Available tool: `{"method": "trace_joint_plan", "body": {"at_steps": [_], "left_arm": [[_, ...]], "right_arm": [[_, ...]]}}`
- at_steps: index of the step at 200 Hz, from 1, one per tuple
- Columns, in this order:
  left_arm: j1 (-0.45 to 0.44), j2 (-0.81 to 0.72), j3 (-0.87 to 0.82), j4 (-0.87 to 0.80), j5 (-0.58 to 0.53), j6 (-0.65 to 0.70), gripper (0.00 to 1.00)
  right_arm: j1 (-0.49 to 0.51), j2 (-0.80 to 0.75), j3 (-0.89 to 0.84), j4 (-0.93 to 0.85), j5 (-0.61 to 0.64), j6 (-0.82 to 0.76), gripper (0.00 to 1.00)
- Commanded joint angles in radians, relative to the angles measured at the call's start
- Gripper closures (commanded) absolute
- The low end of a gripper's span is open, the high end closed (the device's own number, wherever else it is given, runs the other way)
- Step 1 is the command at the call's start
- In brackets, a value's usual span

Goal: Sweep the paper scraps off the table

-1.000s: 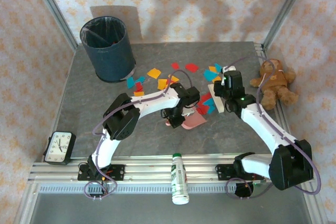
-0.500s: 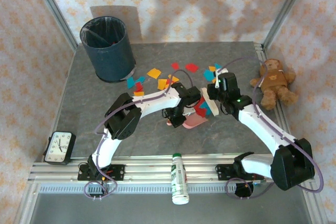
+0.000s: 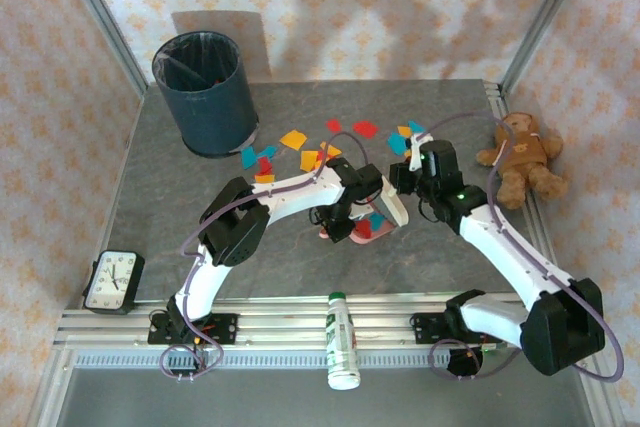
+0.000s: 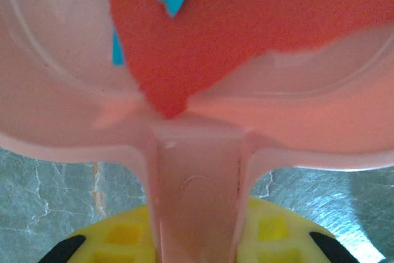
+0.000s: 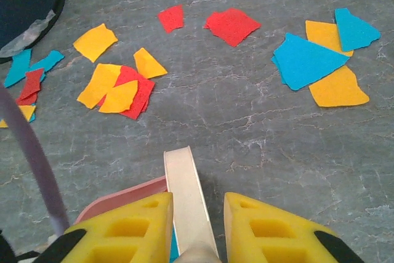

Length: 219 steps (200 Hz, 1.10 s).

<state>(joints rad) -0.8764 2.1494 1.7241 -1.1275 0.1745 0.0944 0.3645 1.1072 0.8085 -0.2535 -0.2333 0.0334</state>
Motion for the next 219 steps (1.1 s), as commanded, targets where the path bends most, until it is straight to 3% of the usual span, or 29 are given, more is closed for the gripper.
{"method": "trace_joint_plan", "body": {"at_steps": [1,62,146,219], "left_arm": [[0.007,-0.028,-0.026,0.008,-0.03,-0.018,1.0],[0.021,-0.081,-0.089,0.044,-0.047,-0.03,1.0],[0.067,-0.117,-0.132,0.086,-0.066,-0.073,1.0],[0.08,-0.148,-0.162,0.09,-0.054,-0.063,1.0]], "right_arm": [[0.008,-0.051,-0.004,0.0,0.027,0.034,1.0],[0.007,-0.122,-0.037,0.025,0.278,0.071,1.0],[0.006,-0.072,-0.03,0.08,0.62,0.057,1.0],[-0.118,0.149,0.095,0.249,0.576,-0.073,1.0]]}}
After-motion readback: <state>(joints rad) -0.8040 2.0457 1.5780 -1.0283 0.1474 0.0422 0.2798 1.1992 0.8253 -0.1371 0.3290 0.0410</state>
